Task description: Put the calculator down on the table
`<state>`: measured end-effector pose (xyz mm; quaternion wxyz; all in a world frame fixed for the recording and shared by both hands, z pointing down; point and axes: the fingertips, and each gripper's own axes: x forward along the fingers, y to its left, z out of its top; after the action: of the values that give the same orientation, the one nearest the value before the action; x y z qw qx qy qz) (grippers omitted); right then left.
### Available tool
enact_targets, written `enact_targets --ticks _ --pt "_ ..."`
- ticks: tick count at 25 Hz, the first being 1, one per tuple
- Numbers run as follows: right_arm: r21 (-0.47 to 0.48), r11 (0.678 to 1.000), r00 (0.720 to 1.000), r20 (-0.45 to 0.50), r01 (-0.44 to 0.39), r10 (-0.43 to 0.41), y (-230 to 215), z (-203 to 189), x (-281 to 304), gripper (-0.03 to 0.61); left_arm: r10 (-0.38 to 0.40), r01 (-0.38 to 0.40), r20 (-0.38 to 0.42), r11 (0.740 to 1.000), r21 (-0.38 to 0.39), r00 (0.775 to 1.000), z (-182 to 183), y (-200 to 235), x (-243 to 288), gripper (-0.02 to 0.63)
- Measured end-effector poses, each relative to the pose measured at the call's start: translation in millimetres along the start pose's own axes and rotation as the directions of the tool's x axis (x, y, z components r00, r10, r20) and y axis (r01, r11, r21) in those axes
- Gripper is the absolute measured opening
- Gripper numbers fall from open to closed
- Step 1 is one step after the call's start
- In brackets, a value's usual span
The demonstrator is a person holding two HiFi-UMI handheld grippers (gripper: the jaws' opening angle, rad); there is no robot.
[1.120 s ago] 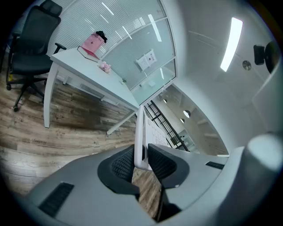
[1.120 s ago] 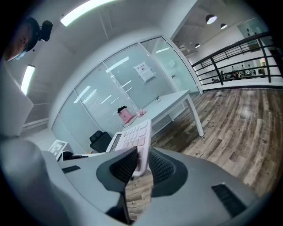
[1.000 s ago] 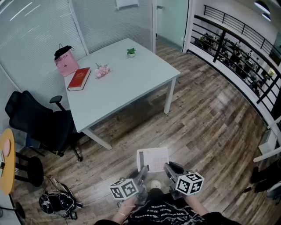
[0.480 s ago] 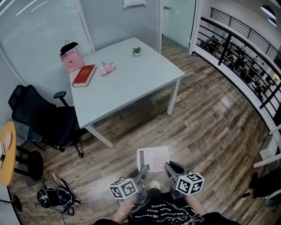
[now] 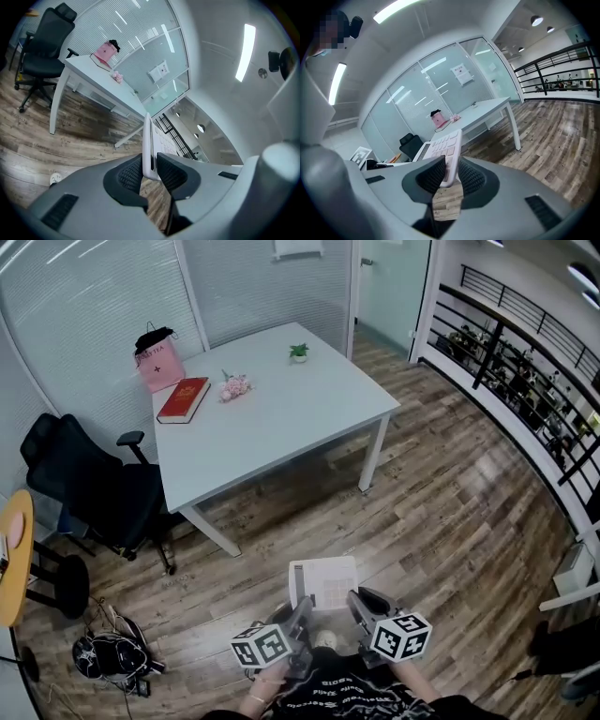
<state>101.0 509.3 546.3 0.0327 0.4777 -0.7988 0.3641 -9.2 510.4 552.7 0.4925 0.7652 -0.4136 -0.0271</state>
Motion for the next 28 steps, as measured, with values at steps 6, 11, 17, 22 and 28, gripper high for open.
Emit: enact_targets --ticks 6,11,17,22,28 --pt "-0.021 0.999 1.000 -0.012 0.028 -0.028 -13.3 15.1 21.5 0.095 -0.018 0.018 -0.009 1.000 -0.004 1.000 17.4 8.4 23.9 0.094" --pt "-0.018 0.999 0.999 -0.016 0.048 -0.048 -17.6 30.0 51.1 0.095 -0.018 0.018 -0.040 1.000 0.008 0.999 44.3 22.4 43.1 0.094" --pt "-0.015 0.996 0.996 0.000 0.093 -0.093 -23.6 64.5 102.0 0.095 -0.046 0.048 -0.079 0.999 0.019 0.996 97.6 40.5 78.0 0.094" --pt "-0.014 0.990 0.990 0.027 0.140 -0.139 -27.1 94.6 142.3 0.095 -0.084 0.090 -0.111 0.995 0.050 0.990 145.0 53.3 107.5 0.094" --pt "0.013 0.982 0.979 0.066 0.191 -0.191 -26.1 124.4 186.8 0.095 -0.118 0.131 -0.153 0.988 0.079 0.981 196.6 67.2 133.6 0.094"
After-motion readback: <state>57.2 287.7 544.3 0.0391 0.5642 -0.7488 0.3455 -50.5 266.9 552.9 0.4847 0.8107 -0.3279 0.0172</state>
